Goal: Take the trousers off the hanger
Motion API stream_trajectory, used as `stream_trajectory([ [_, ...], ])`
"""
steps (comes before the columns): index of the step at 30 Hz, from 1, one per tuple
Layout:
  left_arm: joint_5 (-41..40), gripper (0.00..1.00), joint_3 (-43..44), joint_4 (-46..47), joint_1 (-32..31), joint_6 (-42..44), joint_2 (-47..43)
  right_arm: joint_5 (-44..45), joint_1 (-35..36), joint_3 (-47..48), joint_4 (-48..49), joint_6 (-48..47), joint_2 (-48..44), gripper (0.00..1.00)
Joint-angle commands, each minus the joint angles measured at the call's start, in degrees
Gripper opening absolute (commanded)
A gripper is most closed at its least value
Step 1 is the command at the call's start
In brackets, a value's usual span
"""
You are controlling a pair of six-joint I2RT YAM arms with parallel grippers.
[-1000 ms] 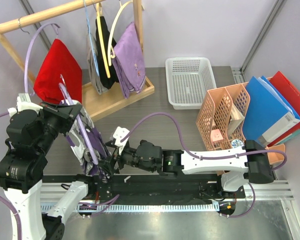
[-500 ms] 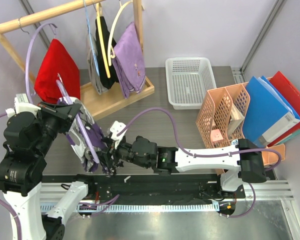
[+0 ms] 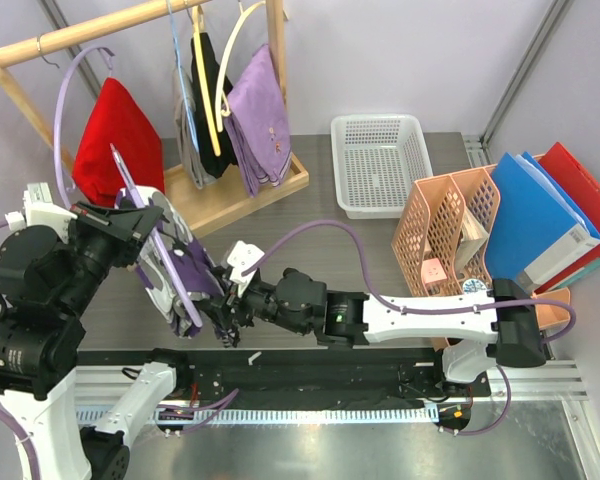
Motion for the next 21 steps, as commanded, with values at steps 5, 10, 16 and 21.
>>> stream_trajectory([
  [5, 5.4, 0.0, 3.35, 8.37, -0.12, 0.12, -0.91, 1.48, -2.54, -0.06, 1.77, -2.16, -4.14, 0.7],
  [10, 6.72, 0.0, 3.0, 8.54, -0.12, -0.49, -1.0, 1.57, -2.81, 1.26, 2.73, -1.89, -2.66, 0.72],
  [16, 9.0, 0.0, 2.21, 8.37, -0.12, -1.11, -1.44, 3.68, -2.81, 0.73, 11.68, -3.73, 0.43, 0.72],
  [21, 9.53, 0.0, 0.45, 7.4, -0.12, -1.11, -3.46, 4.38, -2.81, 1.87, 14.42, -5.93, 1.66, 0.61],
])
